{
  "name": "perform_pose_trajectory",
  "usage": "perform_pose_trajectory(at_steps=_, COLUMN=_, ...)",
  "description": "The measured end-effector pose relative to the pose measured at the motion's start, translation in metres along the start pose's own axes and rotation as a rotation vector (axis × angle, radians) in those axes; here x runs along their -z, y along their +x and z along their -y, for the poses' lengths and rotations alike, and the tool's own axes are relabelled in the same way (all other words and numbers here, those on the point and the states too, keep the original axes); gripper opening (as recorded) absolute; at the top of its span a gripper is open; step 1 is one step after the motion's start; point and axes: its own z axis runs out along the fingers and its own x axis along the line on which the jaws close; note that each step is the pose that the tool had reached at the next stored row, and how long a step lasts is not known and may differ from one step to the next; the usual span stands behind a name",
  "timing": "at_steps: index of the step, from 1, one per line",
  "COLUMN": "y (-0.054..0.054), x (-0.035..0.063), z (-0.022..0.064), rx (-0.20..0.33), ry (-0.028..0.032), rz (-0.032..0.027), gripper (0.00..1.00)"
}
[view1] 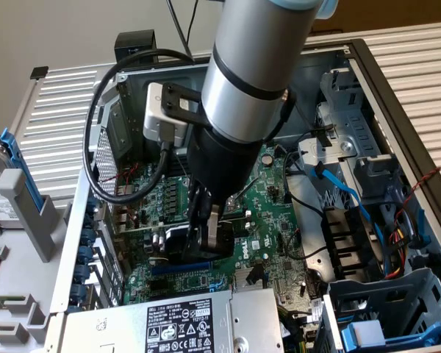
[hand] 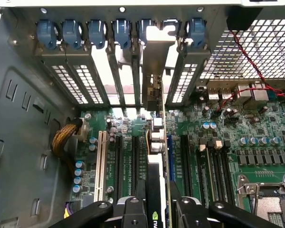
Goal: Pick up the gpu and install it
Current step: 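Insert the gpu into the slot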
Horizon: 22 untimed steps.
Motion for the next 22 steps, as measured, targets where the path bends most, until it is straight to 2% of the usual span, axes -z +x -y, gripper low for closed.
perform_pose_trajectory(at_steps=2, y=0.000, x=0.0004, z=0.0007, rx=0.000, ry=-0.0043, rz=0.0000, gripper=0.29)
perform_pose_trajectory(at_steps=4, y=0.000, x=0.0006, z=0.0011, rx=-0.001, ry=-0.0058, rz=0.0000, gripper=0.29)
perform_pose_trajectory(at_steps=11, y=-0.002, x=0.0005, z=0.0012, rx=0.000, ry=-0.0058, rz=0.0011, gripper=0.29)
perform_pose_trajectory(at_steps=22, y=-0.011, x=0.0002, z=0.0009, rx=0.000, ry=-0.0049, rz=0.0020, gripper=0.29)
